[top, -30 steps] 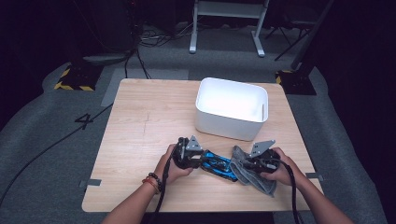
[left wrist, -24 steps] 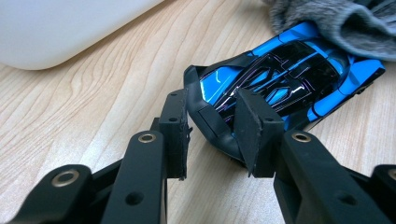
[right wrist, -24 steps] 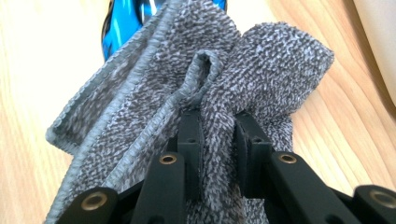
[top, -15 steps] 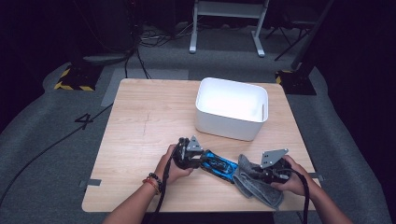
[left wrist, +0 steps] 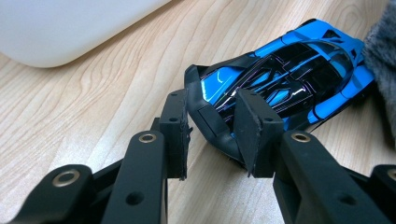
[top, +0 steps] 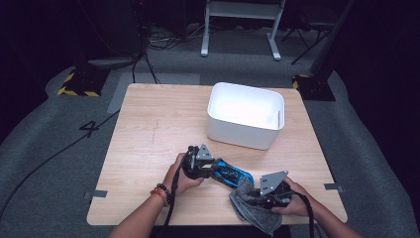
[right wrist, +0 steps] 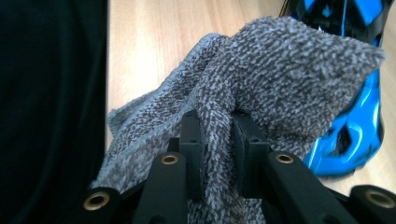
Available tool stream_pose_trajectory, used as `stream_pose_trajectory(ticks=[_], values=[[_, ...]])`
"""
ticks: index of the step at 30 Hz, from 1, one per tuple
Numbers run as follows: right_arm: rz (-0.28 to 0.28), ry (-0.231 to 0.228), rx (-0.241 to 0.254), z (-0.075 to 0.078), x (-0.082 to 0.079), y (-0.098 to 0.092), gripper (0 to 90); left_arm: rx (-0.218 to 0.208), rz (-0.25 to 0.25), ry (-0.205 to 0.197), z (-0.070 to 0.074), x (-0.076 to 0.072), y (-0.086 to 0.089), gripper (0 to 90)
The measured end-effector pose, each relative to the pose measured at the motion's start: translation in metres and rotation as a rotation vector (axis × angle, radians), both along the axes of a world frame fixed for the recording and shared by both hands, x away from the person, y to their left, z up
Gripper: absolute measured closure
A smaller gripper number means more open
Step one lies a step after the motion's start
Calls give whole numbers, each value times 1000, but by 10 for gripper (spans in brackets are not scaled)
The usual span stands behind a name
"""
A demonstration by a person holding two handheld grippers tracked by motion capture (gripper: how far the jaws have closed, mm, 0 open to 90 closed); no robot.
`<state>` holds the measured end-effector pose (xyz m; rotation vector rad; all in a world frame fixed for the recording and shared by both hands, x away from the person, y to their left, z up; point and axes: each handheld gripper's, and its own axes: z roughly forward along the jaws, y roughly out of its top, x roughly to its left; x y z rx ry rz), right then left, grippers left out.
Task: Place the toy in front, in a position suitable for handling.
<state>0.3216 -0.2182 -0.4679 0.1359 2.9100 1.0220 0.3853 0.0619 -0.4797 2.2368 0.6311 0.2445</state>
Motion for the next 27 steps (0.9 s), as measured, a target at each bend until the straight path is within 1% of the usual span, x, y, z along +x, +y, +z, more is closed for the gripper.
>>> stream_pose_trajectory(ticks=[2,3,5,6,7,9,10,11,12,13,14,15,16,17,18,19,20,21,22,23,24,25,27], values=[[-10,-33,-31,-1,-2,6,773,2,0,-3,0,0,0,657],[-16,-39,-37,-2,-1,8,777,2,1,-3,0,0,1,657],[-42,-41,-40,-4,3,5,786,7,9,-3,1,0,2,656],[-58,-51,-46,-3,5,3,789,13,9,-8,1,0,3,656],[-79,-74,-57,-3,7,0,791,13,12,-7,1,1,4,655],[-145,-125,-78,-2,12,-6,791,0,11,8,1,2,6,654],[-185,-152,-89,-2,16,-9,791,0,11,8,1,2,6,653],[-237,-167,-87,-3,22,-14,791,-5,0,12,0,4,6,651],[-254,-162,-82,-4,26,-16,791,-10,-7,17,0,5,6,649],[-272,-151,-78,-5,31,-18,790,-14,-16,28,1,6,6,626],[-272,-151,-78,-5,31,-18,790,-14,-16,28,1,6,6,547],[-269,-127,-53,-6,34,-20,789,-2,5,23,1,8,5,478],[-261,-120,-47,-5,33,-21,789,-9,-4,30,2,9,5,483],[-263,-103,-23,-3,32,-23,788,-20,-11,31,2,10,4,495],[-243,-69,25,1,29,-26,787,-24,-16,28,3,10,4,471],[-234,-49,54,3,26,-26,787,-39,-21,31,4,11,3,451],[-223,-47,64,5,22,-25,785,-39,-21,31,4,11,3,424],[-211,-46,68,6,18,-23,784,-53,-3,18,6,13,0,382],[-199,-34,70,6,14,-19,782,-40,7,23,7,15,-3,366],[-179,-39,59,4,11,-15,779,-23,17,18,7,17,-7,342],[-168,-51,35,1,8,-9,777,-11,17,11,7,18,-10,307],[-158,-58,21,-1,7,-6,775,-7,17,6,8,20,-13,283],[-143,-56,23,-4,8,-2,773,30,50,-16,9,25,-20,342]])
